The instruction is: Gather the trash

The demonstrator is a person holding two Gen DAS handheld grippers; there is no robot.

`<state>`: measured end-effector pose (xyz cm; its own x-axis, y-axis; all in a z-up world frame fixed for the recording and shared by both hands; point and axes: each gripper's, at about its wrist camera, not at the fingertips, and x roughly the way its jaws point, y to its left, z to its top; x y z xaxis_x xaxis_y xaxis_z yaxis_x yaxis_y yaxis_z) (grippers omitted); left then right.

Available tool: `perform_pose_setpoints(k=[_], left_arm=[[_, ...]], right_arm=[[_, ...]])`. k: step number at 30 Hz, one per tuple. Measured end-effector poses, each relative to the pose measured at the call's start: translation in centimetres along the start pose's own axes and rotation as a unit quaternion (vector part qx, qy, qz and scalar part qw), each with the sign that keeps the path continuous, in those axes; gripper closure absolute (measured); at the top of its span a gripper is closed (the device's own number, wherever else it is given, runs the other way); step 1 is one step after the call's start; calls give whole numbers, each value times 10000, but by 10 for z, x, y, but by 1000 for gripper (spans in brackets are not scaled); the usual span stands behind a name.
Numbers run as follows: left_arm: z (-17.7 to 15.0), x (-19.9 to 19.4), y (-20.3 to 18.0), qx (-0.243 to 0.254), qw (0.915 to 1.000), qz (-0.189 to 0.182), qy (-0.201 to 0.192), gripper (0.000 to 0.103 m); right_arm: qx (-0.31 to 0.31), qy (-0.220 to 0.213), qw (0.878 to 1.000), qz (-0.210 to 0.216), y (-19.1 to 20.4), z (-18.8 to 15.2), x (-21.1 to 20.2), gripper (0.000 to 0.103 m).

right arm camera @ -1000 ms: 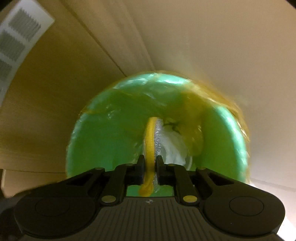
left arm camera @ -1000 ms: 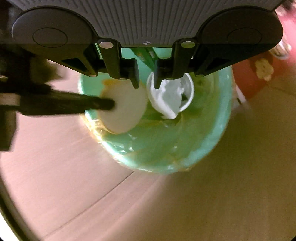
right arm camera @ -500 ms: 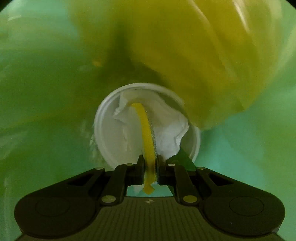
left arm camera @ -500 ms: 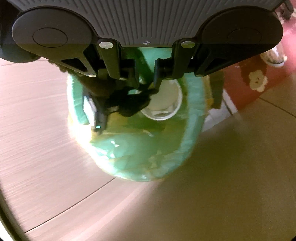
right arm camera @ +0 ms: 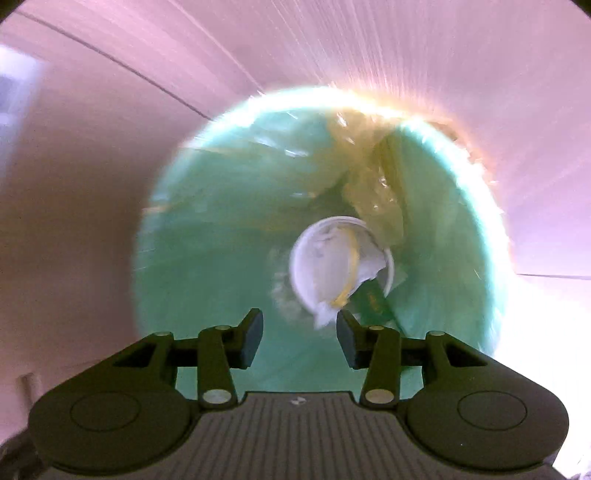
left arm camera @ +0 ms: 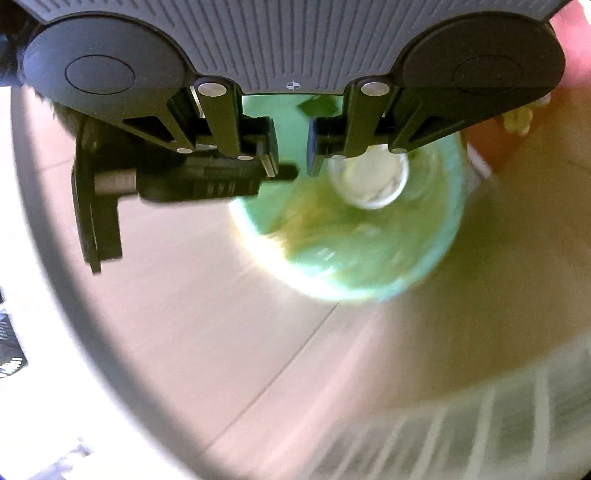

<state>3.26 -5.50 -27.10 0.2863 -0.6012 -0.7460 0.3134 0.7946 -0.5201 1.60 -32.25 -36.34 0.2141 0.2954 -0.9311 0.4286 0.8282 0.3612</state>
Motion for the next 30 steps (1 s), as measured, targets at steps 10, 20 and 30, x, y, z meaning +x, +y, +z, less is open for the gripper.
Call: perform_pose_setpoints(k=[10,20,30], left_arm=[[55,-161,-66,872,9879,257,-1255,84],[114,-268,4,185,9700,1074,-2175,84],[136,-300,82,-182,9720,1098,-2070,84]], right_arm=[[-1803,-773,9801,-316,114,-49,-130,53],[-2984,-2469,9208,471,280,-38,-242,47],[-3738,-3222,8691,-330,453,50,-206,43]])
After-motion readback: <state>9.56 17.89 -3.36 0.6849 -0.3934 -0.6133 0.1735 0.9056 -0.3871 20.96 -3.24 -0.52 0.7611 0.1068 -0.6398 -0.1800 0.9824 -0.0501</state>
